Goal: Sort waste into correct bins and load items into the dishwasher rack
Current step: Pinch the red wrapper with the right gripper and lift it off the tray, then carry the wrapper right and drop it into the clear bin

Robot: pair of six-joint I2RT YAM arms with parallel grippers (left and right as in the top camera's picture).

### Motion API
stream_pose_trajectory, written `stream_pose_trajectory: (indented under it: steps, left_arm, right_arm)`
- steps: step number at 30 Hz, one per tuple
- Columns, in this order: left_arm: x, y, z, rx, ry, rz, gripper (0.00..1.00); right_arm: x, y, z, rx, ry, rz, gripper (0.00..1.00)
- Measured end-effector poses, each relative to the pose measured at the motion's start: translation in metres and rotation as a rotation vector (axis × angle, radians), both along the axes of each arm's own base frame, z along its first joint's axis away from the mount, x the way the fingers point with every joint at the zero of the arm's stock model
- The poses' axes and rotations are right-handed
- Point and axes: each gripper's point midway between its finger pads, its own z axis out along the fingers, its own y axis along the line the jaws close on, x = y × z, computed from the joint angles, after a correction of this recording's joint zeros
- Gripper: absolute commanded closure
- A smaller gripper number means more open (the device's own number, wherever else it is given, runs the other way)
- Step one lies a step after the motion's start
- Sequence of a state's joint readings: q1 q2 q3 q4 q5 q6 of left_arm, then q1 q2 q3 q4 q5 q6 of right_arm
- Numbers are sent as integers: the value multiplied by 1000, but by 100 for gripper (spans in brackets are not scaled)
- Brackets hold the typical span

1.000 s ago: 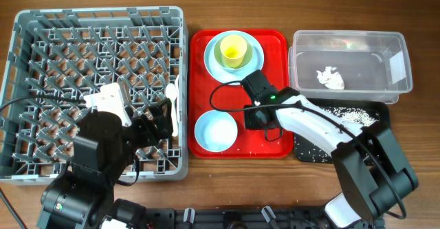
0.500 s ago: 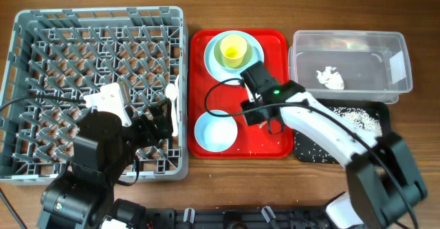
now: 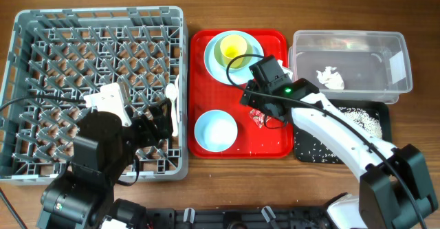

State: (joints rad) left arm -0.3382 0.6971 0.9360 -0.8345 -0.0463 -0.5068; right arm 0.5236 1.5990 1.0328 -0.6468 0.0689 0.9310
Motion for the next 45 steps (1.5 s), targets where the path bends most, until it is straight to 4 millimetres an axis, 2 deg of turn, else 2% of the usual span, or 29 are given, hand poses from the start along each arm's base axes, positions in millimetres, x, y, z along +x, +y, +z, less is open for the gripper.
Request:
stream_pose_trajectory:
  steps: [1,4,12,21,25,28,29,32,34,36,38,39,40,42,43,44,45]
  left_arm:
    - [0,0,0,0,0,0,0]
    - [0,0,0,0,0,0,0]
    - [0,0,0,0,0,0,0]
    - [0,0,0,0,0,0,0]
    - [0,0,0,0,0,0,0]
    - [0,0,0,0,0,0,0]
    - [0,0,0,0,0,0,0]
    - [0,0,0,0,0,0,0]
    - [0,0,0,0,0,0,0]
    - [0,0,0,0,-1,0,0]
    - [0,0,0,0,0,0,0]
    - [0,0,0,0,0,0,0]
    - [0,0,0,0,0,0,0]
    - [0,0,0,0,0,0,0]
    - [0,0,0,0,0,0,0]
    - [0,0,0,0,0,0,0]
    - [0,0,0,0,0,0,0]
  right_arm:
    - [1,-2,-1,0,1,-32,27]
    - [3,-8,-10,-23,13,-111,35]
    - [-7,-24,-47,-126,105,-171,34]
    - [0,-24,-66,-153,105,-175,36]
    - [3,-28,-67,-182,89,-178,61]
    - [5,-30,-67,-204,83,-146,92]
    - [5,-29,-67,-208,82,-130,96]
    - [4,-24,-65,-200,90,-57,96]
    - [6,-16,-53,-186,72,55,96]
    - [20,-10,-10,-157,-25,96,96]
    - [33,-21,40,-158,-159,75,96]
    - [41,-32,67,-161,-237,40,96]
    - [51,-55,98,-179,-322,-27,96]
    - [60,-97,118,-231,-375,-144,92]
    - [63,-116,119,-255,-373,-192,90]
    - [65,-128,116,-270,-363,-222,81]
    - [67,-146,111,-294,-346,-263,56]
